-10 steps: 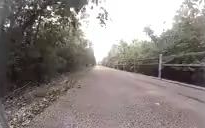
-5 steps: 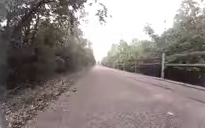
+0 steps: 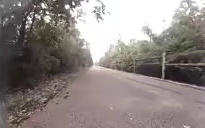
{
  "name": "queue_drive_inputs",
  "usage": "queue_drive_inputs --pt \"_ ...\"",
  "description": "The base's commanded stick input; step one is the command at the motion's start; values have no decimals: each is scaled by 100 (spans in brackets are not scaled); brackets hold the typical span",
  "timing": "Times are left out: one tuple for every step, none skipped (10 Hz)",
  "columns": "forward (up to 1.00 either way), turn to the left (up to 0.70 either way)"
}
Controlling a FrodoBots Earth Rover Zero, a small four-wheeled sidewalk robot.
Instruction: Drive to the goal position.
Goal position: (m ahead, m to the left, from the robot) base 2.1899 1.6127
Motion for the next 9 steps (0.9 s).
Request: queue_drive_inputs --pt "70 0" --pt "70 0" --pt "70 0" --pt "70 0" --pt "70 0" --pt "70 0" --pt "70 0" --pt "70 0" --pt "70 2"
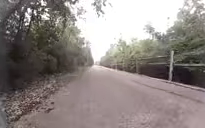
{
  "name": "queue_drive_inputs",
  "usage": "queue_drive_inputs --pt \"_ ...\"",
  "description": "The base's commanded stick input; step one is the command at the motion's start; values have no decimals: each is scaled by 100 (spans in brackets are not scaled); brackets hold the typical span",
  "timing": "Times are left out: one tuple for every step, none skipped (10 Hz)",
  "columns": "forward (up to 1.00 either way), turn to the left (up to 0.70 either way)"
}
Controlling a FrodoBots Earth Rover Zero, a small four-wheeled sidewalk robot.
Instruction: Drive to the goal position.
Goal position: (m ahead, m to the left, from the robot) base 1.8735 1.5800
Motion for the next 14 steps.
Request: queue_drive_inputs --pt "70 6" --pt "70 31" --pt "70 26" --pt "70 0" --pt "70 0" --pt "70 0" --pt "70 0" --pt "70 0" --pt "70 0" --pt "70 0" --pt "70 0" --pt "70 0" --pt "70 0" --pt "70 0"
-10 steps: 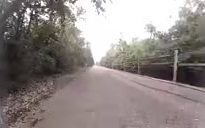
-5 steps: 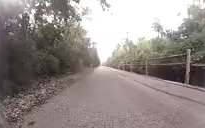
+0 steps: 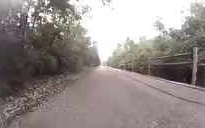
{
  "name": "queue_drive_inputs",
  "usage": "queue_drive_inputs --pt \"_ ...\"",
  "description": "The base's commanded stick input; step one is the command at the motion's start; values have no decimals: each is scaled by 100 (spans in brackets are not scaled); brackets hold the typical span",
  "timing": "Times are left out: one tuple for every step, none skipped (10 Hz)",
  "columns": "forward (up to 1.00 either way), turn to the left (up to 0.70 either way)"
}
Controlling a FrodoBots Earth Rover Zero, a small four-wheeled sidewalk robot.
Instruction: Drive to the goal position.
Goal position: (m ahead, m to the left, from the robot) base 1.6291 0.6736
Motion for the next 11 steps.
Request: queue_drive_inputs --pt "70 1" --pt "70 2" --pt "70 2" --pt "70 2" --pt "70 2" --pt "70 2" --pt "70 2" --pt "70 2" --pt "70 2" --pt "70 2" --pt "70 2"
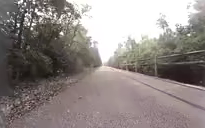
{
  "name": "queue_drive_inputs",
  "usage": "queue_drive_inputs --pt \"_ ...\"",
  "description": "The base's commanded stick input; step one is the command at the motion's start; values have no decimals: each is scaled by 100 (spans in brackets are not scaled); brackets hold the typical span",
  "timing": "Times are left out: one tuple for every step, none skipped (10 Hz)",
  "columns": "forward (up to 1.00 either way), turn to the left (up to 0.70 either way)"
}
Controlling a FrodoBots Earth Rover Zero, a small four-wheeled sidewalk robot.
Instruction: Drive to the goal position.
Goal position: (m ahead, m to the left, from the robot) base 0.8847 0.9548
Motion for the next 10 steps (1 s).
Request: queue_drive_inputs --pt "70 2" --pt "70 2" --pt "70 2" --pt "70 2" --pt "70 2" --pt "70 2" --pt "70 2" --pt "70 2" --pt "70 2" --pt "70 0"
